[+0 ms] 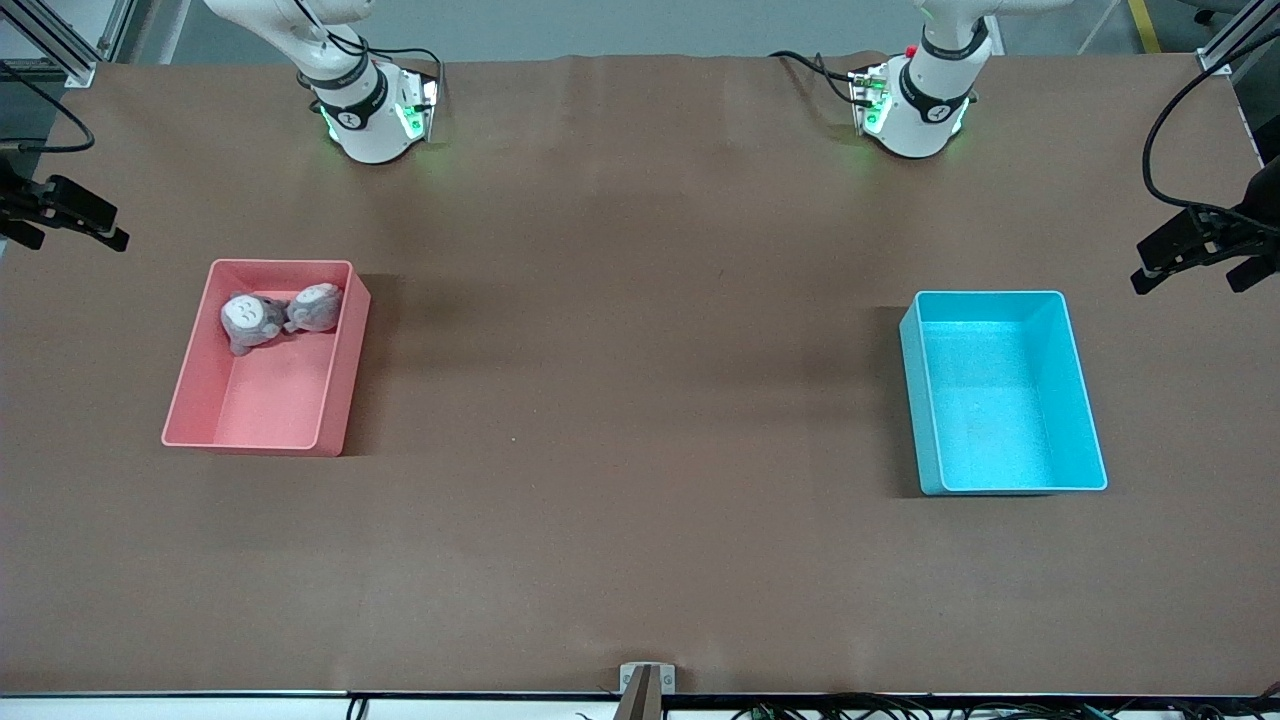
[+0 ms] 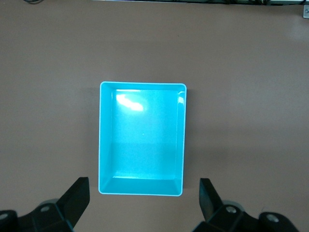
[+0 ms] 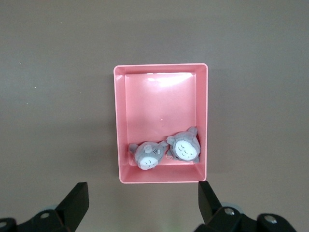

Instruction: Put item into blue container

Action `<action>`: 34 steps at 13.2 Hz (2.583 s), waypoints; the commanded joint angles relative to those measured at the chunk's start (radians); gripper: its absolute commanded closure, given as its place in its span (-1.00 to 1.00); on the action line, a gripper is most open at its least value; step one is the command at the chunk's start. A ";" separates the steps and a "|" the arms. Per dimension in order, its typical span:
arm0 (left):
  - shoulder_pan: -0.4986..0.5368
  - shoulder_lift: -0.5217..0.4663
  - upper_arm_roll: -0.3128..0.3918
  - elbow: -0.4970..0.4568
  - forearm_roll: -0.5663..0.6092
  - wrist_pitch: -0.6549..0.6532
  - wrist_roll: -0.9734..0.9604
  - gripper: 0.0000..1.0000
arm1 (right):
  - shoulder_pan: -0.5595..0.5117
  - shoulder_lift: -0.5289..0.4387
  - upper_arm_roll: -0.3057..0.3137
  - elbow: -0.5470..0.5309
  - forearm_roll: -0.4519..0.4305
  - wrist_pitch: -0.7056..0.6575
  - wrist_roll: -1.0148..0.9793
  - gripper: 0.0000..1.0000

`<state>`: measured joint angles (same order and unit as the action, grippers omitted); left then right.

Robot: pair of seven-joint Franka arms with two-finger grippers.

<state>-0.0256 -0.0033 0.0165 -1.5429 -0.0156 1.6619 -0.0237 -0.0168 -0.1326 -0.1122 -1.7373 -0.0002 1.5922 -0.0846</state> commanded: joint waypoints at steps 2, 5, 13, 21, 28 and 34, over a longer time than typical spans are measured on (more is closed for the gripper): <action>0.000 0.003 -0.003 0.021 0.009 -0.021 0.002 -1.00 | -0.015 0.005 0.002 0.007 0.006 -0.003 -0.041 -1.00; 0.003 0.003 -0.004 0.020 0.008 -0.021 0.002 -1.00 | -0.012 0.005 0.002 0.007 0.005 -0.003 -0.043 -1.00; 0.000 0.003 -0.003 0.020 0.008 -0.021 0.002 -1.00 | -0.008 0.001 0.005 0.007 0.000 -0.008 -0.059 -1.00; 0.003 0.003 -0.003 0.020 0.008 -0.021 0.005 -1.00 | -0.008 -0.004 0.005 0.005 0.000 -0.024 -0.052 -1.00; 0.001 0.003 -0.003 0.021 0.008 -0.021 0.002 -1.00 | -0.009 -0.002 0.005 -0.002 0.002 -0.017 -0.047 -1.00; 0.001 0.003 -0.003 0.021 0.009 -0.021 0.004 -1.00 | -0.008 -0.004 0.005 -0.004 0.002 -0.034 -0.049 -1.00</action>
<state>-0.0255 -0.0033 0.0161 -1.5428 -0.0156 1.6619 -0.0237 -0.0171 -0.1318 -0.1151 -1.7384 -0.0002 1.5676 -0.1357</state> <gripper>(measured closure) 0.000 0.000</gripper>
